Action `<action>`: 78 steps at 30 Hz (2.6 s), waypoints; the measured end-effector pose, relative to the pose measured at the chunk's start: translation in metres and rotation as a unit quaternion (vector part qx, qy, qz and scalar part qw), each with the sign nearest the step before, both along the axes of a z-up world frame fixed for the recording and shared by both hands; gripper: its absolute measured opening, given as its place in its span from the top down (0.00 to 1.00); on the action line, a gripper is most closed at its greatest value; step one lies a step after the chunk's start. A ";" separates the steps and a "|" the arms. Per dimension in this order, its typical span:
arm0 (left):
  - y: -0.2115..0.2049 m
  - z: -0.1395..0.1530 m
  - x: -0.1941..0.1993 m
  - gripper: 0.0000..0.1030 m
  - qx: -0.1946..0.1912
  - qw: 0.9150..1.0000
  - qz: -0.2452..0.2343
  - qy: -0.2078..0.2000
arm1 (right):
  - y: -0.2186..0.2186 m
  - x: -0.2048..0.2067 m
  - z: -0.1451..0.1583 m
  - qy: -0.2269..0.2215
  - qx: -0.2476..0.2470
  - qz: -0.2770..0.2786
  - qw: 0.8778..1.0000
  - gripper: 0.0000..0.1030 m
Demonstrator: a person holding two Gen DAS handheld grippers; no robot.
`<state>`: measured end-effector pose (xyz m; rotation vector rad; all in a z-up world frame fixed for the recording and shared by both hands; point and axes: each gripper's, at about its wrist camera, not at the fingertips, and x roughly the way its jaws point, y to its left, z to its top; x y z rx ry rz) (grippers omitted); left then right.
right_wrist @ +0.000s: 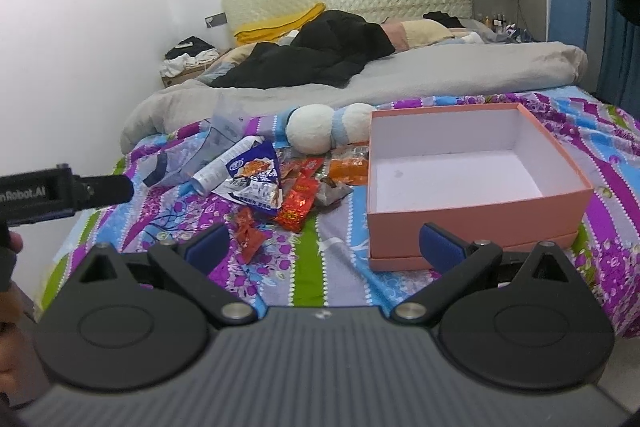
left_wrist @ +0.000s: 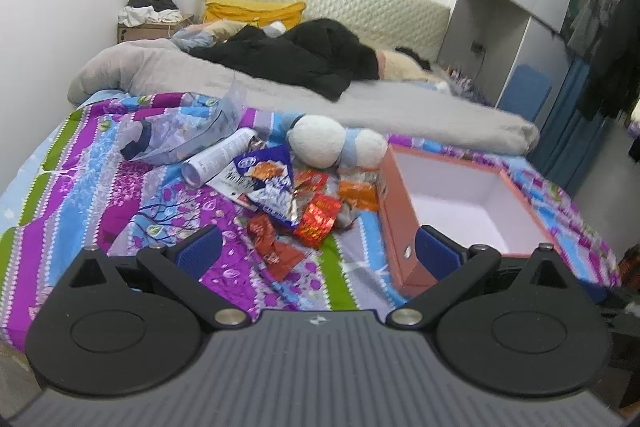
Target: Organize snacks
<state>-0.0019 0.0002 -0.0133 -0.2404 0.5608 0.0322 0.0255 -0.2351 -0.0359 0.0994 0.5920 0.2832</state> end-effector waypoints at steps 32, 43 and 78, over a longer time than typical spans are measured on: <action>0.028 -0.120 0.084 0.05 -0.027 0.996 -0.043 0.070 | 0.027 0.079 -0.055 0.031 0.019 0.041 0.999 0.06; 0.053 -0.181 0.136 0.10 -0.081 0.992 -0.040 0.093 | 0.072 0.142 -0.079 0.057 0.011 0.093 0.994 0.06; 0.065 -0.261 0.198 0.60 -0.043 0.990 -0.100 0.095 | 0.156 0.290 -0.201 0.194 -0.045 0.051 0.979 0.43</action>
